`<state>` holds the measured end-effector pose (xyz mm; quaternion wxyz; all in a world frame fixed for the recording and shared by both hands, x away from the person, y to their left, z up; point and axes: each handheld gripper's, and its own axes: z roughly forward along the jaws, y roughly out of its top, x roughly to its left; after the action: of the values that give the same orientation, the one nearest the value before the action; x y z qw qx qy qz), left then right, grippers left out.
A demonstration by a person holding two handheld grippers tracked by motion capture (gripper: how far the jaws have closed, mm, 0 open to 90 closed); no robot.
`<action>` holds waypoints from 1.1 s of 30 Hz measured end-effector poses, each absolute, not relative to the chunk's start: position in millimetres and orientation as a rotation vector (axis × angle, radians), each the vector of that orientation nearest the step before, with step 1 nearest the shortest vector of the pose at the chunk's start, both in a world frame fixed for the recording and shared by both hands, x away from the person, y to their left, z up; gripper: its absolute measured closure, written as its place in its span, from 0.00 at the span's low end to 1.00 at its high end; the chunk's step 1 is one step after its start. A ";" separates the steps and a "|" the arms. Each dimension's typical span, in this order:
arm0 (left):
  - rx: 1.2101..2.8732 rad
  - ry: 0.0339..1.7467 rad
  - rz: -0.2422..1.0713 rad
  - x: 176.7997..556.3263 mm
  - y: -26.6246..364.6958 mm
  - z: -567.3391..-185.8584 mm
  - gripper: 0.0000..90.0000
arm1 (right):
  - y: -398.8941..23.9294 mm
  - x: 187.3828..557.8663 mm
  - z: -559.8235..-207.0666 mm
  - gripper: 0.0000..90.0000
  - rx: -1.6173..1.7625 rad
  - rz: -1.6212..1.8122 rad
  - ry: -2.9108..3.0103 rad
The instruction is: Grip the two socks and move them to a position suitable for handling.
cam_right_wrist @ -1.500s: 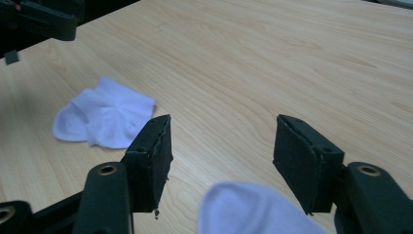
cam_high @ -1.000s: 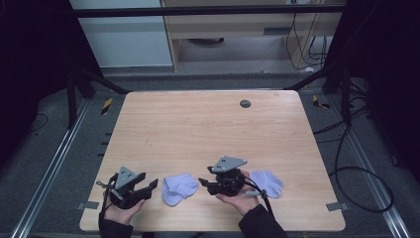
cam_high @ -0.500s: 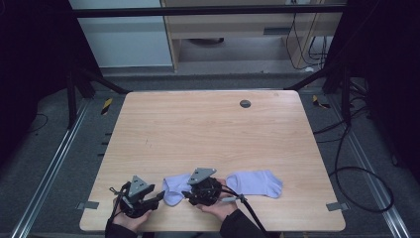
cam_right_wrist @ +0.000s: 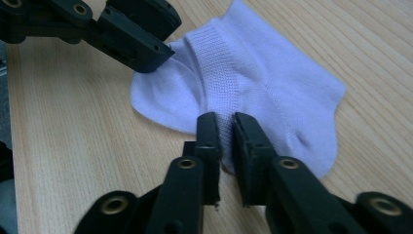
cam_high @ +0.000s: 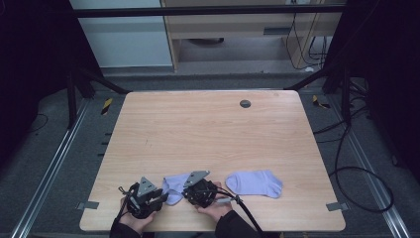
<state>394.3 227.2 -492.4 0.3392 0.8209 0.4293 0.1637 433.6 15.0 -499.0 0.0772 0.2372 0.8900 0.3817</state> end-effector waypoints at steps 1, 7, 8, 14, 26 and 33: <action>2.143 1.117 0.414 395.0 226.4 -493.4 0.81 | 15.1 433.6 -498.5 0.96 0.718 1.139 2.667; 2.148 1.105 0.389 396.5 226.8 -493.2 0.94 | 11.3 434.3 -486.1 0.97 0.748 1.242 2.621; 2.154 1.103 0.387 396.9 227.1 -492.8 0.95 | 10.1 435.4 -482.2 0.97 0.757 1.271 2.607; 2.158 1.097 0.384 398.0 229.1 -491.2 0.96 | 7.6 448.1 -465.1 0.96 0.839 1.333 2.520; 2.153 1.098 0.392 400.5 231.1 -490.7 0.95 | 16.5 499.0 -476.6 0.96 1.016 1.245 2.387; 2.109 1.120 0.431 399.5 234.8 -487.2 0.83 | 15.7 511.1 -479.2 0.82 1.006 1.196 2.347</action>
<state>399.5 234.8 -487.2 0.3498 0.8142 0.4324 0.1664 511.1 15.7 -479.2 0.1605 0.3522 0.8215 0.4186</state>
